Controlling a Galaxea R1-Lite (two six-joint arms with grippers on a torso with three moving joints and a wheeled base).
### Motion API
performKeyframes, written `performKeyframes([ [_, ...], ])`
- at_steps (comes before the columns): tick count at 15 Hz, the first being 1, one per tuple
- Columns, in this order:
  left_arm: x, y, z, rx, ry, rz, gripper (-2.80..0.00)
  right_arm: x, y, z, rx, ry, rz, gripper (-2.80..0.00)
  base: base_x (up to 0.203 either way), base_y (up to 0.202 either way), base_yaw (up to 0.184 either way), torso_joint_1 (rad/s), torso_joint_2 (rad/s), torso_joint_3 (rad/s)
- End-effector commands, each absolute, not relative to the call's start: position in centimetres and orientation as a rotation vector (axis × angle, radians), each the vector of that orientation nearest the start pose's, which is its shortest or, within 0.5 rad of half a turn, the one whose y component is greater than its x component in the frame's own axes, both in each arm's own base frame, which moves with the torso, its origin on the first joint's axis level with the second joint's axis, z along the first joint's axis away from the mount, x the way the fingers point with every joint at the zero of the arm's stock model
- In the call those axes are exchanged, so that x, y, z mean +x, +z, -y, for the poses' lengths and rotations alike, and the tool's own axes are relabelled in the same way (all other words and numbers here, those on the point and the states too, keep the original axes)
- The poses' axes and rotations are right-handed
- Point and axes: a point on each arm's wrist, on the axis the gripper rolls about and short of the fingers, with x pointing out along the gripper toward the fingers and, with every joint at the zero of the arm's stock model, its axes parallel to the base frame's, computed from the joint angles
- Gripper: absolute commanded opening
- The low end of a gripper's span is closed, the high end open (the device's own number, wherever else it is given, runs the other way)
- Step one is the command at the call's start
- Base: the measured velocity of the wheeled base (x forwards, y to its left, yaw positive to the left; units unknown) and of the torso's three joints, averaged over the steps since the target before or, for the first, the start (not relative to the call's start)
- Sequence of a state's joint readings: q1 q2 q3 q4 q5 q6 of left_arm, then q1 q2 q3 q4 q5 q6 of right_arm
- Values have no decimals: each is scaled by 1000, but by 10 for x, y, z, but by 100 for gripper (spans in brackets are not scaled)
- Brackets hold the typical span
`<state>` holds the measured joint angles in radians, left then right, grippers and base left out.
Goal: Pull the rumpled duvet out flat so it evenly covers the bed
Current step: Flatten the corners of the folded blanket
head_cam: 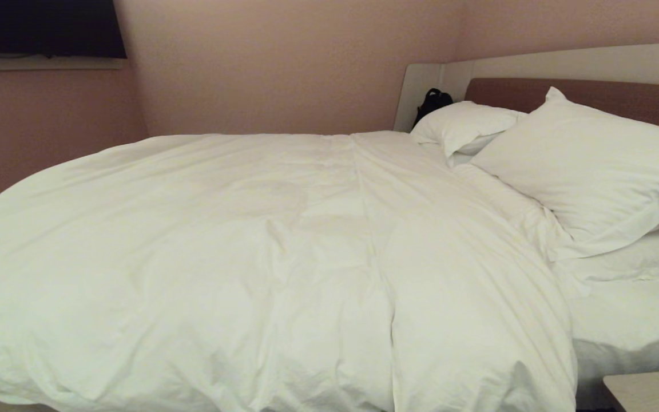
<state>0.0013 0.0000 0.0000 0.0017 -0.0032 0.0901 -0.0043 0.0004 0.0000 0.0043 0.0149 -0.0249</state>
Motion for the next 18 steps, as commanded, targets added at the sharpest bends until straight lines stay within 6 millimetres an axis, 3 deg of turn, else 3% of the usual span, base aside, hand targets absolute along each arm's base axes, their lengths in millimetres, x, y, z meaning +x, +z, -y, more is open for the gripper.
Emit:
performKeyframes([
  [1, -23, 75, 0, 90, -2, -3, -280, -23, 75, 0, -26, 11, -4, -280, 0, 0, 0, 0, 0, 0],
  [18, -23, 75, 0, 93, 0, -3, -280, -23, 75, 0, -25, 11, -4, -280, 0, 0, 0, 0, 0, 0],
])
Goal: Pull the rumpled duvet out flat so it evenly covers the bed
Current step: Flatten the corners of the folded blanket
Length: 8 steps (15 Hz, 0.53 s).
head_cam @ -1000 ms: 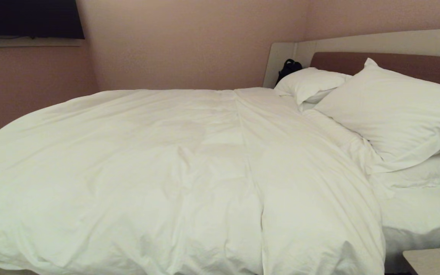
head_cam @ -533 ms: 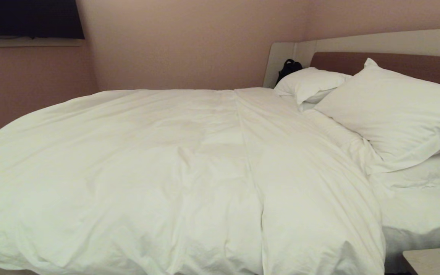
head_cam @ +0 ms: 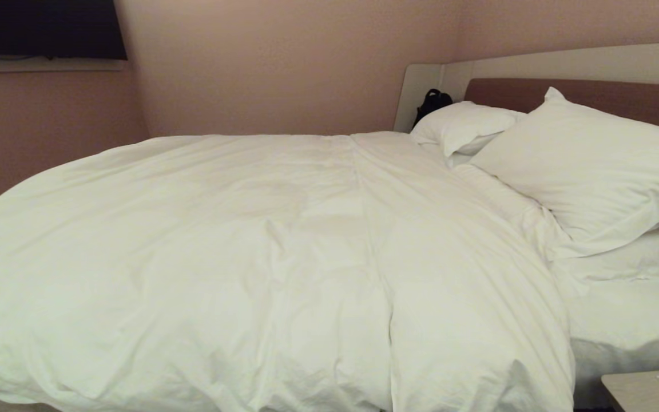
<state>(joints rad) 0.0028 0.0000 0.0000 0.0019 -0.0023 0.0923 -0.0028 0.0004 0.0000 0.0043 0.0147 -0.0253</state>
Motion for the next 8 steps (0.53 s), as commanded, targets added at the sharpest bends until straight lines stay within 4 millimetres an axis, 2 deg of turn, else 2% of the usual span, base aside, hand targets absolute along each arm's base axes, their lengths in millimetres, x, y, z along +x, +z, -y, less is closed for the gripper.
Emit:
performKeyframes([
  [1, -23, 75, 0, 94, 0, -3, -280, -23, 75, 0, -26, 11, -4, -280, 4, 91, -5, 5, 4, 0],
  [8, -23, 75, 0, 94, 1, -3, -280, -23, 75, 0, -26, 11, -4, -280, 0, 189, -1, 3, 3, 3],
])
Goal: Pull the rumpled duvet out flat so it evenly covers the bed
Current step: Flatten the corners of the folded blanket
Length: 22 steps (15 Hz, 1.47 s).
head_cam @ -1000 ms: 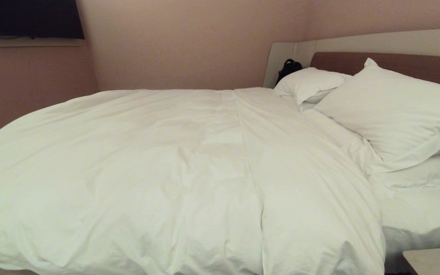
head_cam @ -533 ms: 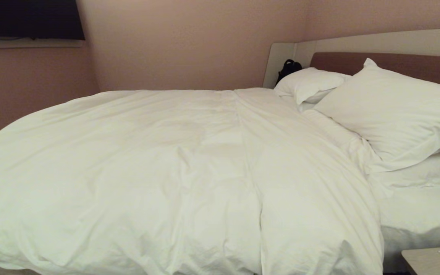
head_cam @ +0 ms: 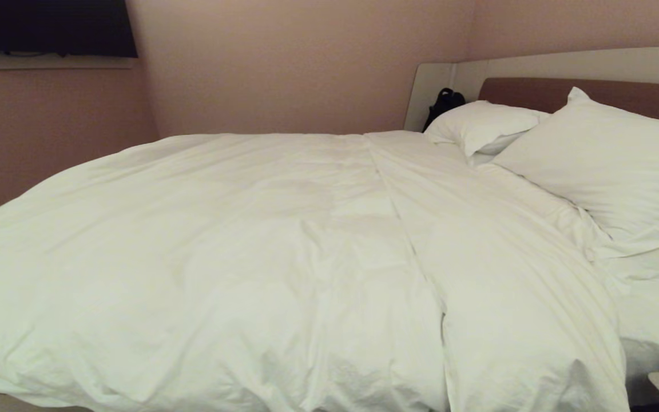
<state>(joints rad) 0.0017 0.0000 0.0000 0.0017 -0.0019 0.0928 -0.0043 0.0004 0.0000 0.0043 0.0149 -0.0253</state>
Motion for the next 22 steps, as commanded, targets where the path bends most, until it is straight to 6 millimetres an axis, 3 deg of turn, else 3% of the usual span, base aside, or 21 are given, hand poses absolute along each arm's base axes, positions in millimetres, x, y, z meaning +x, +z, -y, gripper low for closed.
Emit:
performKeyframes([
  [1, -23, 75, 0, 94, 0, -4, -280, -23, 75, 0, -25, 11, -4, -280, 0, 196, 1, 7, 2, 2],
  [22, -23, 75, 0, 92, 0, -3, -280, -23, 75, 0, -26, 11, -4, -280, 0, 194, 0, 3, 1, 2],
])
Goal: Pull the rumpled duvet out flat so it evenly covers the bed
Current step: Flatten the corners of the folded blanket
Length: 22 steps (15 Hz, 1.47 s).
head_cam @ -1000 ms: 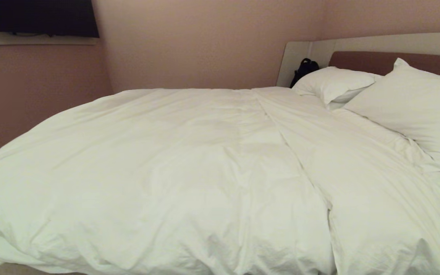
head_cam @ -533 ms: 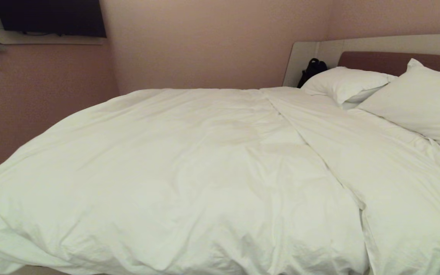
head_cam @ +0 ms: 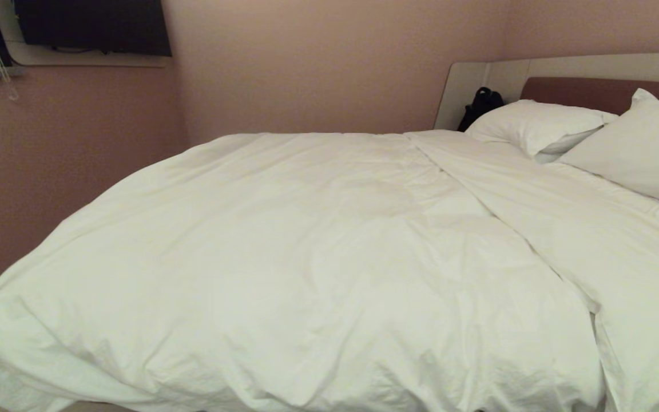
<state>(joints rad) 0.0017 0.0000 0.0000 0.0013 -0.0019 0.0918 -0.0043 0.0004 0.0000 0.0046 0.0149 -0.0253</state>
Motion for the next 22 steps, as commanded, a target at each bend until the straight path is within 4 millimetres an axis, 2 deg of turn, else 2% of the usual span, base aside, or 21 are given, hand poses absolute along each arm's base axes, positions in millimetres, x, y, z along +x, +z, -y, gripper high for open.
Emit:
performKeyframes([
  [1, -23, 75, 0, 92, 0, -3, -280, -23, 75, 0, -26, 11, -4, -280, 0, 197, -1, 2, 2, -2],
  [22, -23, 75, 0, 92, 0, -3, -280, -23, 75, 0, -26, 12, -4, -280, 0, 193, 0, 3, 3, 1],
])
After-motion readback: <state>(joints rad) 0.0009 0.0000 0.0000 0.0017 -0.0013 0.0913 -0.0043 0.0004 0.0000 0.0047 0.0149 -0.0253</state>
